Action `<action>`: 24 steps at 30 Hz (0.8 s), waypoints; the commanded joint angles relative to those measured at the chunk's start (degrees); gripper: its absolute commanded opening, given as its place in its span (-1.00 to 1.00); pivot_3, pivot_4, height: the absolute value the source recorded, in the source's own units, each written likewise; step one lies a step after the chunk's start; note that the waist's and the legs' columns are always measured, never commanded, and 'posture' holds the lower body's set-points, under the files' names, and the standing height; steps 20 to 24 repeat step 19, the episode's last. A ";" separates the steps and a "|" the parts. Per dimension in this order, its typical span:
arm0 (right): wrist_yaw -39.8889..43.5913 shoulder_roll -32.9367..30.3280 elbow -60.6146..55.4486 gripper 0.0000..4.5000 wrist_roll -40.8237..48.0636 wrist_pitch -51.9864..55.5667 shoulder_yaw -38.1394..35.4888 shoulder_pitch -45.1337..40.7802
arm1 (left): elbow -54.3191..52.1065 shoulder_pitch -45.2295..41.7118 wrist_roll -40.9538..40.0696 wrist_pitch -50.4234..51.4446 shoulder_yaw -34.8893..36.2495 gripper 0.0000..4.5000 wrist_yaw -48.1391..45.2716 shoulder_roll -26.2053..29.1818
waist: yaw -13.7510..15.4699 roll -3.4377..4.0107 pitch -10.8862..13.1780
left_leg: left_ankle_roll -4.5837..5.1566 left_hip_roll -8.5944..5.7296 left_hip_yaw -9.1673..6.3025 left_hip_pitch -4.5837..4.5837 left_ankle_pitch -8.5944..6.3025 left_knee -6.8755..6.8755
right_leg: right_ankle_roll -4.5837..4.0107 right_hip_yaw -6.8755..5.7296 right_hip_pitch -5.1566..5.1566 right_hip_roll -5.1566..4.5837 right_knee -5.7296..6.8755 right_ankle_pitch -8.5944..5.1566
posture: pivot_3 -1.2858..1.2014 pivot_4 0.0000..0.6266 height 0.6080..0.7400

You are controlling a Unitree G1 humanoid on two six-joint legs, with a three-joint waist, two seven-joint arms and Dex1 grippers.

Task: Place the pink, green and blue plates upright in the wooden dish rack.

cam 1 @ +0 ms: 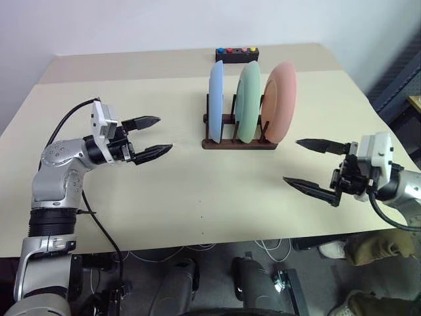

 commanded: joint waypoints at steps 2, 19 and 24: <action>-0.07 -0.33 -3.11 0.99 1.55 -0.97 -3.86 1.98 | -2.81 3.48 -0.48 2.67 -1.86 1.00 -7.20 5.03 | -0.09 0.01 0.00 | 0.00 0.01 0.01 0.01 0.00 -0.01 | 0.00 0.02 -0.01 0.00 0.00 0.00 | 0.03 -0.52 1.00; -1.74 -1.41 -4.02 0.99 2.87 1.79 -2.40 -1.51 | -5.26 5.03 -1.57 4.07 -1.83 1.00 -3.73 1.97 | 1.28 -0.01 0.00 | 0.02 0.02 -0.02 -0.04 -0.02 0.06 | -0.20 -0.01 0.06 -0.04 -0.14 -0.11 | 0.03 -0.52 1.00; -1.74 -1.41 -4.02 0.99 2.87 1.79 -2.40 -1.51 | -5.26 5.03 -1.57 4.07 -1.83 1.00 -3.73 1.97 | 1.28 -0.01 0.00 | 0.02 0.02 -0.02 -0.04 -0.02 0.06 | -0.20 -0.01 0.06 -0.04 -0.14 -0.11 | 0.03 -0.52 1.00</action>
